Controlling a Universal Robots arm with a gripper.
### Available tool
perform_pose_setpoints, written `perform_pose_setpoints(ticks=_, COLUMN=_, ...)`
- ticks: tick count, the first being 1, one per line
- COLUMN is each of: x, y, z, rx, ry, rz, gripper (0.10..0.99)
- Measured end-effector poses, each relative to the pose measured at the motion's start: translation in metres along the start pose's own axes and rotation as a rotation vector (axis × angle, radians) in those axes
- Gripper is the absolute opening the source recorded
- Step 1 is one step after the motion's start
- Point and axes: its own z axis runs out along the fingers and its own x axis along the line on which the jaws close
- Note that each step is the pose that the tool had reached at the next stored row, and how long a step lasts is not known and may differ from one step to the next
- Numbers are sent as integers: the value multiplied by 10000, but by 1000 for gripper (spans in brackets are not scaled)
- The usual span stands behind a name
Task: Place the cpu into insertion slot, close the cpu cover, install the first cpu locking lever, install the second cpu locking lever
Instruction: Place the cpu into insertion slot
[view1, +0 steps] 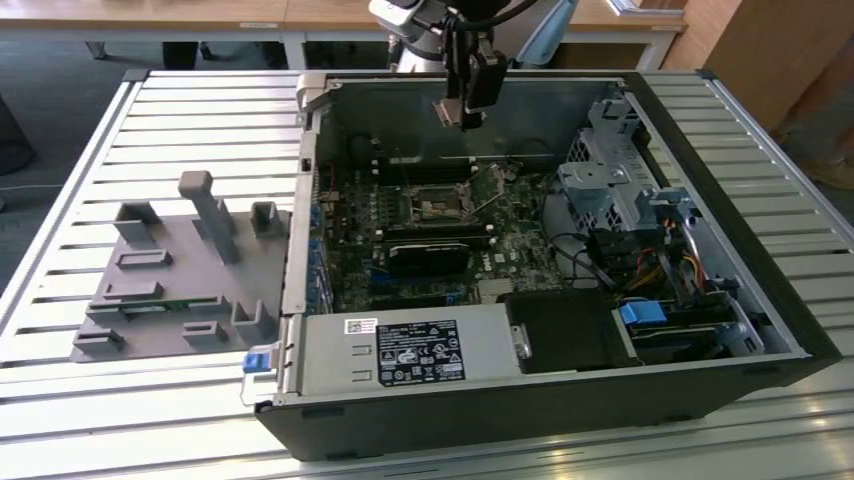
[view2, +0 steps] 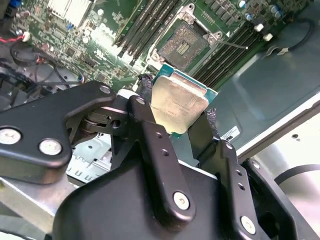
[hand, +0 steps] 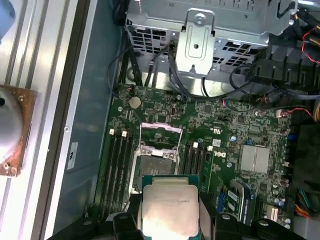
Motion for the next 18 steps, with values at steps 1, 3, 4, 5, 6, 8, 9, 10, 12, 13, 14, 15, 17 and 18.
perform_pose_setpoints(ticks=1, x=4, y=0, z=5, rx=-2, ry=-6, rz=69, gripper=537)
perform_pose_setpoints(ticks=3, x=17, y=1, z=18, rx=-3, ry=-12, rz=154, gripper=537)
perform_pose_setpoints(ticks=4, x=21, y=1, z=26, rx=-3, ry=-15, rz=185, gripper=537)
perform_pose_setpoints(ticks=5, x=23, y=1, z=36, rx=-5, ry=-17, rz=210, gripper=537)
perform_pose_setpoints(ticks=6, x=23, y=0, z=46, rx=-6, ry=-16, rz=225, gripper=537)
perform_pose_setpoints(ticks=8, x=24, y=-1, z=62, rx=-5, ry=-20, rz=244, gripper=537)
perform_pose_setpoints(ticks=9, x=24, y=-2, z=71, rx=-5, ry=-20, rz=253, gripper=537)
perform_pose_setpoints(ticks=10, x=24, y=-3, z=79, rx=-5, ry=-20, rz=259, gripper=537)
perform_pose_setpoints(ticks=12, x=24, y=-4, z=99, rx=-6, ry=-20, rz=266, gripper=537)
perform_pose_setpoints(ticks=13, x=25, y=-5, z=109, rx=-6, ry=-22, rz=271, gripper=537)
perform_pose_setpoints(ticks=14, x=26, y=-5, z=118, rx=-7, ry=-24, rz=278, gripper=537)
perform_pose_setpoints(ticks=15, x=28, y=-6, z=128, rx=-12, ry=-29, rz=289, gripper=537)
perform_pose_setpoints(ticks=17, x=30, y=-7, z=147, rx=-23, ry=-43, rz=356, gripper=537)
perform_pose_setpoints(ticks=18, x=31, y=-8, z=158, rx=-28, ry=-51, rz=425, gripper=537)
